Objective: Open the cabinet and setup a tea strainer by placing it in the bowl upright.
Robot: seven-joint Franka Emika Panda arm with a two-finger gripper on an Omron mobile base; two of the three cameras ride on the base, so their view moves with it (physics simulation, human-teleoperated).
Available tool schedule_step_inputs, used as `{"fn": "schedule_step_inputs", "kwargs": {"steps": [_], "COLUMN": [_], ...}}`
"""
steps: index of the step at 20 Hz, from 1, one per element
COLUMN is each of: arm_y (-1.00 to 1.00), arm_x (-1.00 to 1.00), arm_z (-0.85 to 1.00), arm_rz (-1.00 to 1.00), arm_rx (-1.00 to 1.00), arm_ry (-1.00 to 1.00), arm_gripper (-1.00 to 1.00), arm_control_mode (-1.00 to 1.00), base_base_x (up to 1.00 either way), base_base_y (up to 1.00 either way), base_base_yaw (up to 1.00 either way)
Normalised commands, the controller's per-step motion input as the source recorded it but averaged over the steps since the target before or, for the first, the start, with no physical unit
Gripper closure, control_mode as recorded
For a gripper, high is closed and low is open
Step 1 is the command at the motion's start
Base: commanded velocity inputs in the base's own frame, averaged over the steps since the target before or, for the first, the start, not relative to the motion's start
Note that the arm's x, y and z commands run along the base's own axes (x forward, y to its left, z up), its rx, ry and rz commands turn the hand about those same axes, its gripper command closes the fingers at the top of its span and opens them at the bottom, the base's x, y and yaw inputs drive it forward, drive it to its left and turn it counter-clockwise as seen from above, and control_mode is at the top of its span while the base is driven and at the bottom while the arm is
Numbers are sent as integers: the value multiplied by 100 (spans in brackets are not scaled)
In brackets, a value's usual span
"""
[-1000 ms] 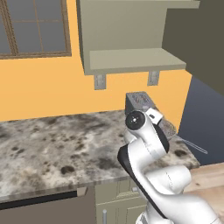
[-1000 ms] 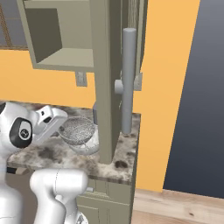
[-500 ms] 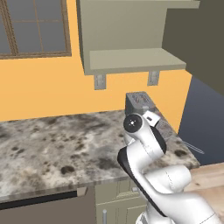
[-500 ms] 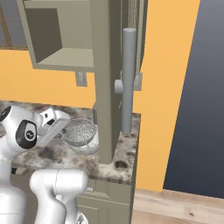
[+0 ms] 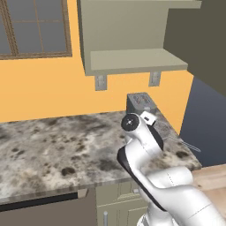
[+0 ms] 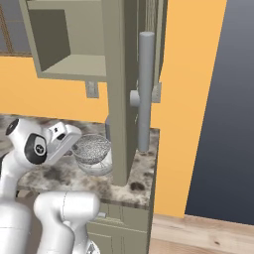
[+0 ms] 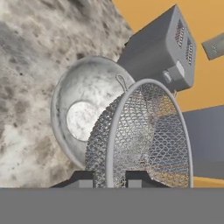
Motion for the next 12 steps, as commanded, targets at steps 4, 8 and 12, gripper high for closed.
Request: {"fn": "schedule_step_inputs", "kwargs": {"steps": [4,8,12], "arm_y": [3,0,0], "arm_x": [26,23,20], "arm_z": [-20,-34,-32], "arm_rz": [0,0,0], "arm_rx": [-1,-3,-1], "arm_ry": [8,1,0], "arm_gripper": [100,100,100], "arm_control_mode": [-100,-100,-100], "base_base_x": [0,0,0], "base_base_y": [0,0,0], "base_base_yaw": [0,0,0]}}
